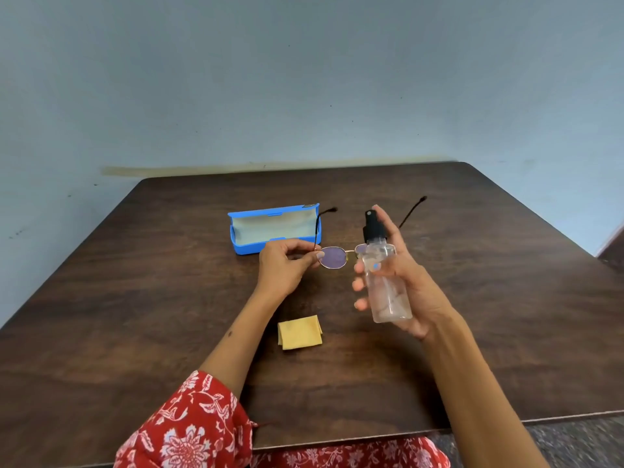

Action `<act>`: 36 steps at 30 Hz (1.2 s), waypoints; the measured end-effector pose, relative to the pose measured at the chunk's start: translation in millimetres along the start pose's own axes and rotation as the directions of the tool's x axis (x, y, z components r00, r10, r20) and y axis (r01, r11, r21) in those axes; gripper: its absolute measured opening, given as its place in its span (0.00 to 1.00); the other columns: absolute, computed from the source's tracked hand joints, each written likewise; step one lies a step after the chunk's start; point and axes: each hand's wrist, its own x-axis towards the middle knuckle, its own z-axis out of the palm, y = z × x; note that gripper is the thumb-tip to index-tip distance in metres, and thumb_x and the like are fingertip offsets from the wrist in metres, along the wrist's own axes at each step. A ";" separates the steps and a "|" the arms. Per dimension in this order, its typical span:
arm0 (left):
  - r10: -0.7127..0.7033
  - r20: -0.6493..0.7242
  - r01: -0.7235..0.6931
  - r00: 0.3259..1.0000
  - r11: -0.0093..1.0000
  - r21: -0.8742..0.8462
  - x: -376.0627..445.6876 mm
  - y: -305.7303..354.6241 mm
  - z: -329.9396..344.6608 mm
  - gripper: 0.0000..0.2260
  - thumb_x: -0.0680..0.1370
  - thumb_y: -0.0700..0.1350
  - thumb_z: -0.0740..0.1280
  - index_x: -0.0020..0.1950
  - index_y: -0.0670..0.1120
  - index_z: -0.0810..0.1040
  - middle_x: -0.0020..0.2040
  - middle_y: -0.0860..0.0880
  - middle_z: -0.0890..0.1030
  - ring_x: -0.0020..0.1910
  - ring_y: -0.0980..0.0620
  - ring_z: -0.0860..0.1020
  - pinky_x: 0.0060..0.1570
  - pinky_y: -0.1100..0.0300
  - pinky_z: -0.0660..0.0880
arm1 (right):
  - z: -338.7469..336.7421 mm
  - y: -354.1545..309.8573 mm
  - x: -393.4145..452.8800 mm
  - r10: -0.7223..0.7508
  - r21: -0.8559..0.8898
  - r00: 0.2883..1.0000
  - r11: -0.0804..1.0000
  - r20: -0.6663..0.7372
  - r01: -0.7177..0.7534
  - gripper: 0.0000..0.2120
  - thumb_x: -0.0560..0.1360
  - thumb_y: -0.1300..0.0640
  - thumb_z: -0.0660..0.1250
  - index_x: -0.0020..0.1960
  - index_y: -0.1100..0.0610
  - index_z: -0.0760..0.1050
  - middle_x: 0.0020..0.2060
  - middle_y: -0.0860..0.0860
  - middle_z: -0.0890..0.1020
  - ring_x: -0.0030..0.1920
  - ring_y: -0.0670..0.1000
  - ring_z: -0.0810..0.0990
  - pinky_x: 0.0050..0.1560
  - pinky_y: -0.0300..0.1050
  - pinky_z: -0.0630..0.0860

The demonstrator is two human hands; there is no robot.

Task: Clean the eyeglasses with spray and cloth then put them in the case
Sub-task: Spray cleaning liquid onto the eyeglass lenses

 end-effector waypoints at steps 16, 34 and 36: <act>0.049 -0.294 -0.081 0.954 0.992 -0.099 7.3 4.2 -13.8 0.05 0.71 0.36 0.73 0.46 0.42 0.82 0.42 0.48 0.84 0.37 0.62 0.82 0.46 0.65 0.79 | -3.6 35.9 66.9 -0.527 -0.978 0.841 0.074 0.126 0.194 0.36 0.65 0.60 0.65 0.69 0.40 0.60 0.42 0.48 0.79 0.32 0.44 0.75 0.39 0.46 0.78; 0.036 -0.354 -0.105 0.935 0.979 -0.177 5.7 10.5 -15.8 0.07 0.72 0.33 0.71 0.49 0.39 0.82 0.39 0.50 0.83 0.38 0.60 0.82 0.45 0.64 0.80 | -0.3 42.8 63.8 -0.562 -0.957 0.805 -0.291 0.188 0.021 0.35 0.66 0.59 0.68 0.69 0.41 0.60 0.36 0.50 0.74 0.25 0.54 0.72 0.24 0.38 0.65; 0.050 -0.351 -0.114 0.935 0.980 -0.163 5.7 10.7 -15.7 0.07 0.72 0.33 0.71 0.49 0.39 0.82 0.40 0.49 0.83 0.39 0.60 0.82 0.46 0.64 0.80 | 1.7 42.1 63.3 -0.583 -0.964 0.790 -0.263 0.187 0.034 0.36 0.67 0.59 0.65 0.71 0.41 0.58 0.34 0.49 0.69 0.24 0.49 0.66 0.23 0.36 0.60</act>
